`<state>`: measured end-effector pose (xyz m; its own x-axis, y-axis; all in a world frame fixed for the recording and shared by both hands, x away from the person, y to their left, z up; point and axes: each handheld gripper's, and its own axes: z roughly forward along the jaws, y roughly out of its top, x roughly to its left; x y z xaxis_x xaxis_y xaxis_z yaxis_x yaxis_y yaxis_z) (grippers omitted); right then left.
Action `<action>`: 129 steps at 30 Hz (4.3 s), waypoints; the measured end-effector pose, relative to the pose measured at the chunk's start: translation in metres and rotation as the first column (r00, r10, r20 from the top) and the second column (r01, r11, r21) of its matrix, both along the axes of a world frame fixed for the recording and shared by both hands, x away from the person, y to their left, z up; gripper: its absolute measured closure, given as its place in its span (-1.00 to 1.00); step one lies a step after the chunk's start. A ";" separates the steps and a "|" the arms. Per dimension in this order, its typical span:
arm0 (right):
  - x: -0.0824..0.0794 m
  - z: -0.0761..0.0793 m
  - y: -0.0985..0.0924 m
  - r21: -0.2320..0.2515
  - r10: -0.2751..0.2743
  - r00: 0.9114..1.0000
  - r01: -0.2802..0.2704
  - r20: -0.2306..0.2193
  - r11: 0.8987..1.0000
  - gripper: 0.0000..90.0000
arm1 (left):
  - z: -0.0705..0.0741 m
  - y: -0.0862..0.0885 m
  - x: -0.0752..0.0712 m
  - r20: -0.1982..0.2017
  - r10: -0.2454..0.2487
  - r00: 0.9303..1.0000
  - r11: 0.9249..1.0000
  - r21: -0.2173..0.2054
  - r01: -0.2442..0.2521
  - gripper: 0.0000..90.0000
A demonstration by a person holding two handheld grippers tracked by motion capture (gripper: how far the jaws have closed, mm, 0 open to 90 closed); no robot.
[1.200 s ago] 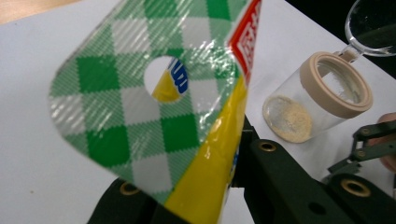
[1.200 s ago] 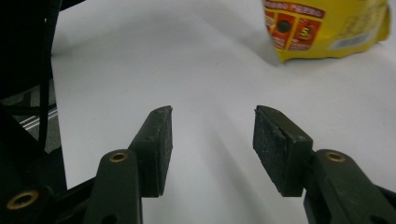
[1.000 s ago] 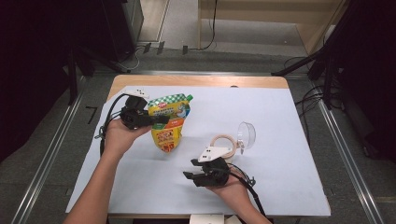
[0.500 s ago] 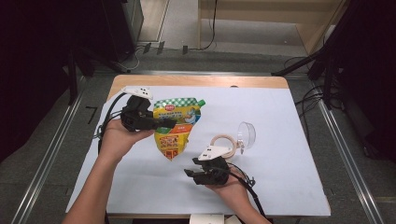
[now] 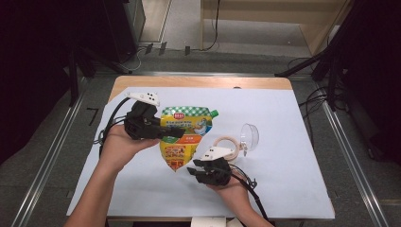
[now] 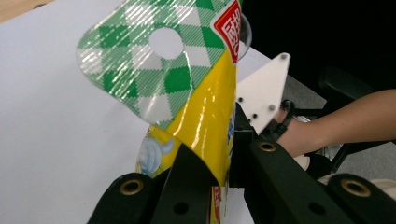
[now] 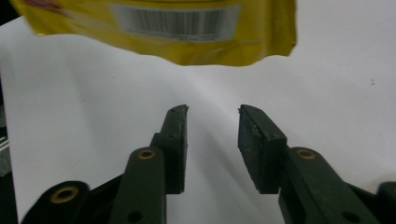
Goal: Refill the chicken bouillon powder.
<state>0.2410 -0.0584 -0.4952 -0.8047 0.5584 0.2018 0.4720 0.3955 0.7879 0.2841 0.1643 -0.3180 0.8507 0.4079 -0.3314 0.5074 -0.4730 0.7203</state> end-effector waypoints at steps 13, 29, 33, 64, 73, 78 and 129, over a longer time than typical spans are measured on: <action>-0.003 0.007 -0.001 0.062 -0.029 0.994 0.023 0.106 0.998 0.51 | 0.002 -0.010 -0.007 -0.061 -0.037 0.997 0.999 -0.038 0.035 1.00; -0.032 0.019 0.020 0.002 0.115 0.977 -0.118 0.182 0.993 0.51 | -0.009 -0.026 -0.006 -0.073 0.027 0.997 0.999 -0.019 -0.028 0.85; -0.035 0.020 0.021 0.012 0.127 0.976 -0.131 0.175 0.991 0.51 | -0.011 -0.032 -0.007 -0.060 0.026 0.998 1.000 -0.001 -0.026 0.82; -0.043 0.029 0.032 0.076 0.178 0.980 -0.185 0.093 0.980 0.46 | -0.035 -0.058 -0.002 -0.066 0.089 0.994 0.990 0.116 -0.081 0.37; -0.041 0.036 0.031 0.099 0.191 0.977 -0.200 0.095 0.975 0.44 | -0.037 -0.062 0.002 -0.113 0.110 0.988 0.991 0.091 -0.100 0.31; -0.039 0.040 0.032 0.098 0.188 0.977 -0.198 0.099 0.975 0.43 | -0.036 -0.068 0.010 -0.155 0.124 0.980 0.989 0.097 -0.110 0.37; -0.028 0.053 0.033 0.112 0.152 0.978 -0.168 0.142 0.979 0.39 | -0.019 -0.085 0.016 -0.105 0.104 0.989 0.982 0.169 -0.085 0.36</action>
<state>0.2133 -0.0251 -0.4421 -0.9058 0.3977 0.1464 0.2988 0.3542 0.8862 0.3001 0.0789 -0.3366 0.7668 0.5414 -0.3448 0.6288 -0.5257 0.5729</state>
